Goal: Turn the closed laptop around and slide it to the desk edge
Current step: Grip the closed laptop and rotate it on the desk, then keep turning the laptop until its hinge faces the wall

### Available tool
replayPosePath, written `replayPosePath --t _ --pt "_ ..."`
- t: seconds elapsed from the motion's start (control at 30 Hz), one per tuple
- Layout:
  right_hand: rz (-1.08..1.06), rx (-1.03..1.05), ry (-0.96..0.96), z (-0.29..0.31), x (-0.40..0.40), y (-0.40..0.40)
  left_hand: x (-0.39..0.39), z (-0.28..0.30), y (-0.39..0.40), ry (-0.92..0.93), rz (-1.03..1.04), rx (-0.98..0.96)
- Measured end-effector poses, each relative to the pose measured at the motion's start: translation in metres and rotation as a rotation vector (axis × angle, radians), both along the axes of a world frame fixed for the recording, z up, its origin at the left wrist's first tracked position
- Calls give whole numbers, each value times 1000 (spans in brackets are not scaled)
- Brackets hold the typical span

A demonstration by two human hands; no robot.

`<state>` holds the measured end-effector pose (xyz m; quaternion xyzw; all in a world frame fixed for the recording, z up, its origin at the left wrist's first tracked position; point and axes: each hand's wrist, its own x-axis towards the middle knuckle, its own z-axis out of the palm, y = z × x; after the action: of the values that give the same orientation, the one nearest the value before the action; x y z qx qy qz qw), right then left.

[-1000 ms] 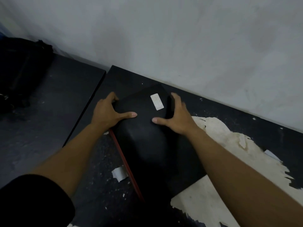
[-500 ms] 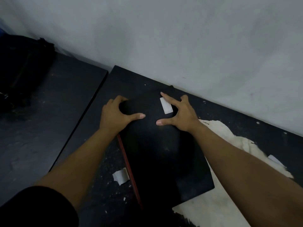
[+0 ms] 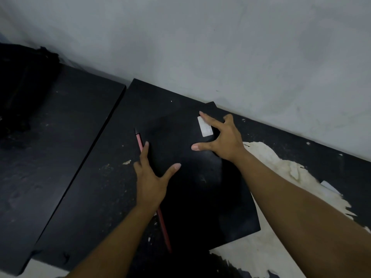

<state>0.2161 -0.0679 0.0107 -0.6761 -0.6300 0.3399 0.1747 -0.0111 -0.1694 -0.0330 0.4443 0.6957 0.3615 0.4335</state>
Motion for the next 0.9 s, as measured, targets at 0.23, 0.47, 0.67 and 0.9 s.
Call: replayPosePath --t 0.23,0.47,0.67,0.9 --pt "-188 -1 31 3 22 -32 1 2 27 31 -186 55" --pt "-498 -21 114 -1 41 -83 12 11 78 155 -547 128" --pt "-593 -67 183 -3 50 -113 26 14 114 234 -810 140" --pt "-571 -151 88 -17 65 -121 40 14 133 291 -943 180"
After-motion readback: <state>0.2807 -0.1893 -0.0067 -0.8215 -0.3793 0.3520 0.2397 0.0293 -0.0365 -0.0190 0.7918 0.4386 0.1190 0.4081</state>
